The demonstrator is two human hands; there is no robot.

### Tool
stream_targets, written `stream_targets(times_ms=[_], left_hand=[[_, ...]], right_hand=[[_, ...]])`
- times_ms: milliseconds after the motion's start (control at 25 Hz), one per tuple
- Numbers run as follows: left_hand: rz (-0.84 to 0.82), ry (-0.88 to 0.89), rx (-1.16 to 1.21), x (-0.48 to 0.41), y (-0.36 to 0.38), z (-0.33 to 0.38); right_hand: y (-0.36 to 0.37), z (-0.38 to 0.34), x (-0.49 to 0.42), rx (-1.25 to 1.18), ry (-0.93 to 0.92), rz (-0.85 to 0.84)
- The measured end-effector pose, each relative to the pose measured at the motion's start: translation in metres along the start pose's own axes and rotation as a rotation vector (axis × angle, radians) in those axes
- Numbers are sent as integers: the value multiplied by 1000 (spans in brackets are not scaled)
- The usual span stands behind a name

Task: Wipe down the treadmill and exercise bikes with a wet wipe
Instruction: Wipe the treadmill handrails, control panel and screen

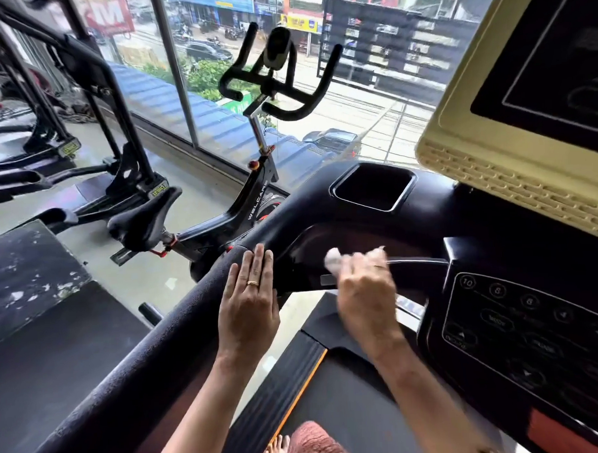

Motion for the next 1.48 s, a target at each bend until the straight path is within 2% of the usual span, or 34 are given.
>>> stream_targets(times_ms=[120, 280, 400, 520, 600, 720, 800, 880, 960, 1040, 1080, 1160, 1240, 1280, 1480], left_hand=[[9, 4, -33, 1, 2, 0], [16, -14, -16, 2, 3, -3], [23, -22, -11, 2, 3, -2], [31, -39, 27, 3, 1, -3], [29, -31, 46, 5, 0, -4], [22, -22, 57, 5, 0, -2], [22, -60, 77, 4, -1, 0], [19, -79, 142, 4, -1, 8], [-8, -16, 217, 6, 4, 21], [-55, 63, 273, 7, 13, 35], [-77, 80, 297, 6, 20, 41], [-108, 73, 357, 4, 31, 48], [-112, 52, 419, 3, 38, 50], [-100, 43, 442, 3, 39, 48], [-37, -9, 533, 3, 39, 47]], right_hand=[[21, -62, -4, -134, -166, -78], [26, -37, 17, -216, -407, -42], [20, -18, 18, -135, -274, -33], [30, -60, 10, -128, -182, -101], [34, -78, 16, -204, -279, -49], [32, -50, 33, -184, -421, 41], [21, -17, 35, -113, -333, 67], [4, 17, 32, -74, -150, 90], [-6, 44, 28, -15, 11, 60], [-7, 50, 23, 44, 95, -6], [-4, 41, 20, 56, 87, -45], [6, 2, 15, 46, -52, -138], [13, -24, 11, -2, -204, -135], [10, -15, 6, -21, -213, -118], [-12, 95, 14, 95, 120, -45]])
Point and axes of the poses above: each hand's wrist, its own x-axis away from the middle knuckle, its own y-axis out of the palm, z = x × y, the point moved 7 cm from there along -x, towards the middle knuckle, and after that the axes turned 5 degrees about -z, right-handed, at the moved point
